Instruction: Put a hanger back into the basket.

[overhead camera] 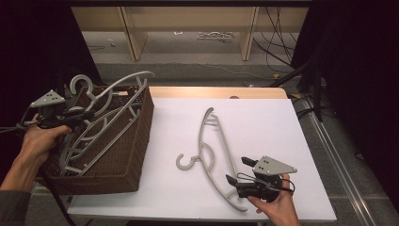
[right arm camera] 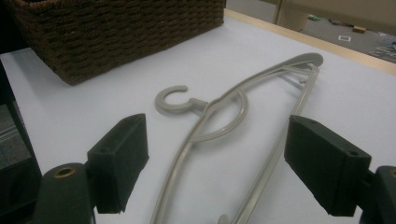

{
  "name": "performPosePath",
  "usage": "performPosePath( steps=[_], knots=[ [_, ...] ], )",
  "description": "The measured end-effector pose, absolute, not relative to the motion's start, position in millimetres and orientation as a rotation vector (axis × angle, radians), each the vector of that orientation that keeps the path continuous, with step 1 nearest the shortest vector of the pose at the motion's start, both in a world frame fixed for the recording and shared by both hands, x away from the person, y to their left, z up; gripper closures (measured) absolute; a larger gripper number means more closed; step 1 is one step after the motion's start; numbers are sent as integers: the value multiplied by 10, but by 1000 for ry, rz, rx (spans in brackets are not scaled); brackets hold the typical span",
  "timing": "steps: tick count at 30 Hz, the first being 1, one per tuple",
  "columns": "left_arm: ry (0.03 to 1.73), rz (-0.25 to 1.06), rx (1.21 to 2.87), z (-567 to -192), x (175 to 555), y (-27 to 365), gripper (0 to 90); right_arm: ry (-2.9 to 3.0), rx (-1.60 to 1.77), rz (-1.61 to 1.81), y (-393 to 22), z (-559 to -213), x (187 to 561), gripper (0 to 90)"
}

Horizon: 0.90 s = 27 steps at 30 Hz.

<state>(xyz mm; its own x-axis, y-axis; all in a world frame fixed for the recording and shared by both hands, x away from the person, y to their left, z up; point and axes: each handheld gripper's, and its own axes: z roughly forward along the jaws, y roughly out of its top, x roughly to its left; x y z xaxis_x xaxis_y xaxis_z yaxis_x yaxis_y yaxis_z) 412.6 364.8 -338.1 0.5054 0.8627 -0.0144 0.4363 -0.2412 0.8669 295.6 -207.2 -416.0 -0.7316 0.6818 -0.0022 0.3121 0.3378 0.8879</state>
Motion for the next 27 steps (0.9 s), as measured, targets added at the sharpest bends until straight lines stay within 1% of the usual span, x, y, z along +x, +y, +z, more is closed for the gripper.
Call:
performPosePath(
  steps=[10, 14, 22, 26, 27],
  knots=[
    [1136, 593, 1840, -3533, 4093, 3850, 793, 2237, 882, 1353, -2064, -4173, 2959, 217],
    [1146, 596, 1863, -3591, 4087, 3891, 793, 2229, 882, 1361, -2056, -4181, 2962, 216],
    [1168, 561, 1883, -3717, 4079, 3935, 793, 2241, 889, 1352, -2068, -4189, 2970, 216],
    [1193, 542, 1936, -3788, 4080, 3945, 793, 2241, 892, 1353, -2067, -4190, 2970, 216],
    [1201, 541, 1924, -3807, 4085, 3934, 793, 2240, 895, 1358, -2060, -4195, 2968, 216]
  ],
)
